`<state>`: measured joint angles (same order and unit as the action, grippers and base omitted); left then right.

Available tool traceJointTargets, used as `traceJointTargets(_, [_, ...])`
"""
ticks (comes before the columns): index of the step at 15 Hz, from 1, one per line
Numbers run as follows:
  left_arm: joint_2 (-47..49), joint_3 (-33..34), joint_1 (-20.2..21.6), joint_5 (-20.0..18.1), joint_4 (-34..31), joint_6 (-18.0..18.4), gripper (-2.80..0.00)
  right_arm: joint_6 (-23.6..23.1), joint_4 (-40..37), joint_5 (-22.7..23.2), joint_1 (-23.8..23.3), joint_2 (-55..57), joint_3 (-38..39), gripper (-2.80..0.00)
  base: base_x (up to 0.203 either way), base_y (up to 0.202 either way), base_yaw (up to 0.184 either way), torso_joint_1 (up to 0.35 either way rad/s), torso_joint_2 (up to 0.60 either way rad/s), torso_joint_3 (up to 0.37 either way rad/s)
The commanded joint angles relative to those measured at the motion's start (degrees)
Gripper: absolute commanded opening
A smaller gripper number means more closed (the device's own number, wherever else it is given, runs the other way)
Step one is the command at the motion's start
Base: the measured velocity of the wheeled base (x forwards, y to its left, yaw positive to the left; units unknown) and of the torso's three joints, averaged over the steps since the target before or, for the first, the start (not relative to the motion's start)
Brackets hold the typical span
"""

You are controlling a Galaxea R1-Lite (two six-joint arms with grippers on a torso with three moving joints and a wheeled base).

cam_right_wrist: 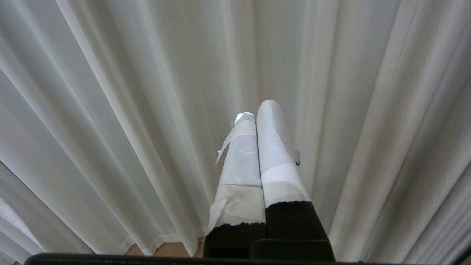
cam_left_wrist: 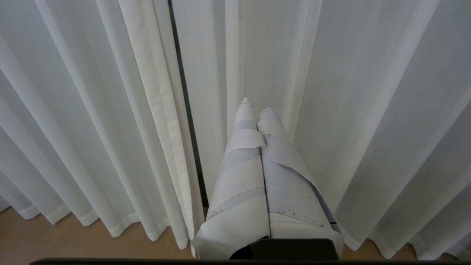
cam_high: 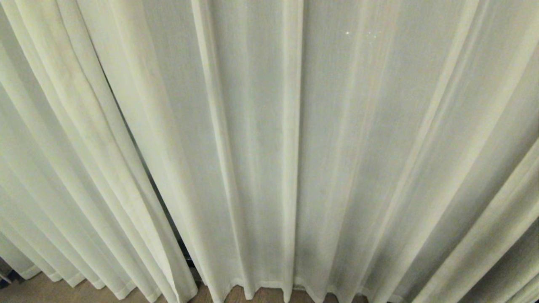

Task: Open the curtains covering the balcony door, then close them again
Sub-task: Close the outer curtains on both sides

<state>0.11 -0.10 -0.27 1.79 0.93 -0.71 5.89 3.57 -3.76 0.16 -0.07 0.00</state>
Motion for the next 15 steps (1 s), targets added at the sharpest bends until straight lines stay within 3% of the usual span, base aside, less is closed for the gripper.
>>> traceJointTargets(1, [-0.1, 0.0, 0.0, 0.1, 0.0, -0.1, -2.8, 0.1, 0.0, 0.0, 0.1, 0.1, 0.0, -2.8, 0.0, 0.0, 0.0, 0.0, 0.0, 0.0])
traceJointTargets(15, [-0.1, 0.0, 0.0, 0.1, 0.0, 0.2, -2.8, 0.1, 0.0, 0.0, 0.0, 0.1, 0.0, -2.8, 0.0, 0.0, 0.0, 0.0, 0.0, 0.0])
